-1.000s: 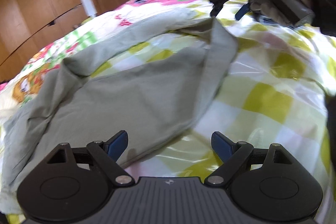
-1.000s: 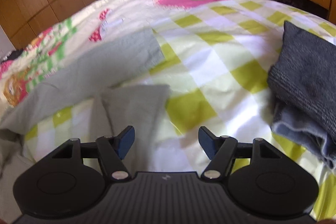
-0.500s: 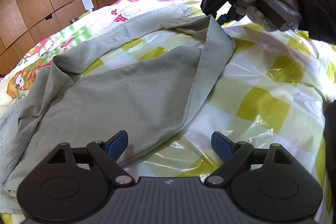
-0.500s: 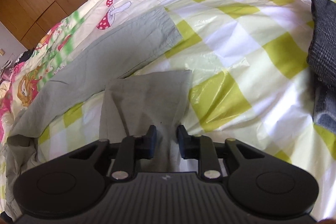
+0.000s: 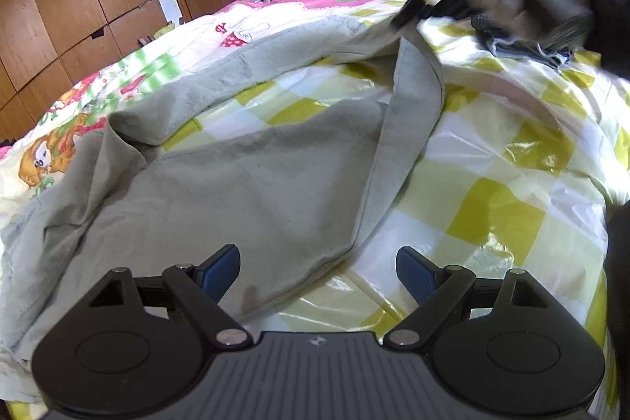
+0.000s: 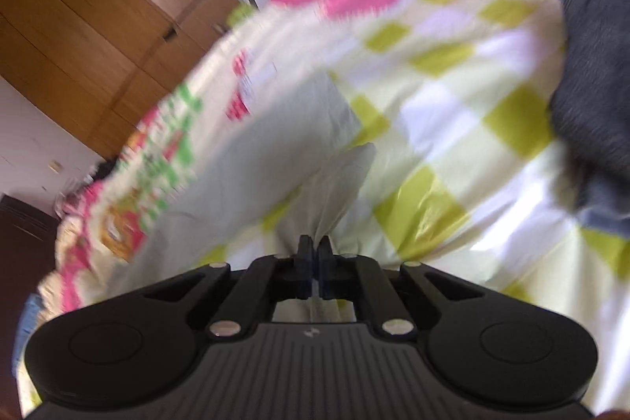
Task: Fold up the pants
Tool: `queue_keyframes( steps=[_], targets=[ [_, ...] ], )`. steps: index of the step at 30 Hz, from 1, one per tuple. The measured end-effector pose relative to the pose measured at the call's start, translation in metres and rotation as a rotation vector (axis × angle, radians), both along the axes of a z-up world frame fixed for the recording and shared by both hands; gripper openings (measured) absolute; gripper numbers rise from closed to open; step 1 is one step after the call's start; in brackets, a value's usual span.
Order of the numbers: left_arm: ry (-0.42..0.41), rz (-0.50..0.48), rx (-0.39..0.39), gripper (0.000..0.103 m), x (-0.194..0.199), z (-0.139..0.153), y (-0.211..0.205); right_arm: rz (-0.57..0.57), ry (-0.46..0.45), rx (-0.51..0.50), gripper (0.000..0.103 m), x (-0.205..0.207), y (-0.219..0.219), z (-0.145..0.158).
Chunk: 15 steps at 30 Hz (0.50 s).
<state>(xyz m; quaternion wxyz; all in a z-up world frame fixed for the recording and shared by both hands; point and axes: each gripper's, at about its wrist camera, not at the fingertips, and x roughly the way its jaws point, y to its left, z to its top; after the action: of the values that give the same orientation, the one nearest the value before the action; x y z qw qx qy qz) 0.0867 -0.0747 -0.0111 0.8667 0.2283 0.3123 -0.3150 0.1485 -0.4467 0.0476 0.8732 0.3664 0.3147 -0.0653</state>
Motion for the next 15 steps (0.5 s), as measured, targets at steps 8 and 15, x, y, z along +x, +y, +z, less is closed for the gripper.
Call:
queue_keyframes(
  steps=[8,15],
  targets=[
    [-0.017,-0.013,-0.043,0.099,-0.013,0.015,-0.010,-0.056,-0.180,-0.063,0.004,-0.101,-0.023,0.080],
    [-0.035,-0.020,-0.009,0.099,-0.021,0.012,-0.011,-0.059,-0.014,-0.258,0.006,-0.134,-0.006,0.059]
  ],
)
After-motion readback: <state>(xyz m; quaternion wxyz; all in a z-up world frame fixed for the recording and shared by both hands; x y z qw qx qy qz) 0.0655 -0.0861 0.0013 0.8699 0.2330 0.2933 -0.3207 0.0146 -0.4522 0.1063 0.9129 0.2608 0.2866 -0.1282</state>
